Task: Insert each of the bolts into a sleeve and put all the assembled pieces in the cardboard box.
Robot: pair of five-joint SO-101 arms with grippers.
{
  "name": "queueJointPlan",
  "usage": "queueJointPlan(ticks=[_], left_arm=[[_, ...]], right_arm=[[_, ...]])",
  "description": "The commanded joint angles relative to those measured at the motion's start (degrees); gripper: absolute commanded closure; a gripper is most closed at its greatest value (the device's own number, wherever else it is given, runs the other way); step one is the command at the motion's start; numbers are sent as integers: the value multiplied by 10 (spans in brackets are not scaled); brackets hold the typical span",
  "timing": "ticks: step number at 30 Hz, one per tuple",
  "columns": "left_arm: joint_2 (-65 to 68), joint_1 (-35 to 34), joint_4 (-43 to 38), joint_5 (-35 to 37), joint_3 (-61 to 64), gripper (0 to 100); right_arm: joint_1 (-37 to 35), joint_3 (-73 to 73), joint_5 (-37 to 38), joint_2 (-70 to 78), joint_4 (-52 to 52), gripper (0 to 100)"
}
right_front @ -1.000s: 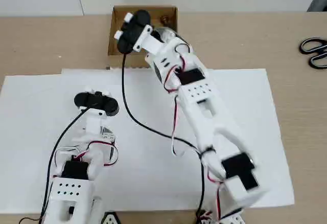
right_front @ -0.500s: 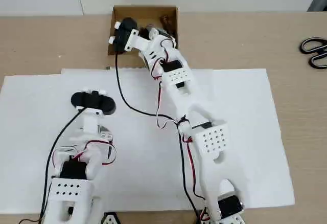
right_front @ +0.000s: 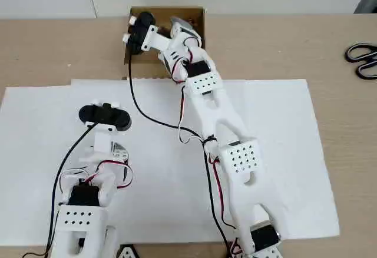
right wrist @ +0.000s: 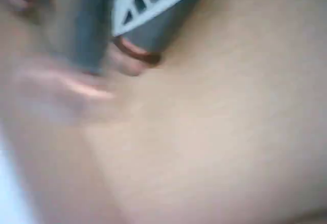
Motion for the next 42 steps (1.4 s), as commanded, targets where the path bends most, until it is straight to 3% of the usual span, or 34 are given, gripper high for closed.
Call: queueJointPlan(ticks=[1, 10, 13, 23, 26, 42], left_arm=[[-5, -3, -13, 4, -1, 994], [-5, -4, -13, 4, -1, 994], [-5, -4, -13, 4, -1, 994], [-5, -4, -19, 5, 1, 994], [-5, -4, -20, 5, 1, 994], [-5, -3, -19, 3, 1, 994]], right_arm=[[7, -43, 0, -17, 2, 830], [7, -98, 0, -20, 18, 921], [7, -156, 0, -20, 91, 998], [7, -404, -69, -19, 357, 996], [18, -404, -73, -34, 405, 996], [42, -404, -255, -260, 698, 996]])
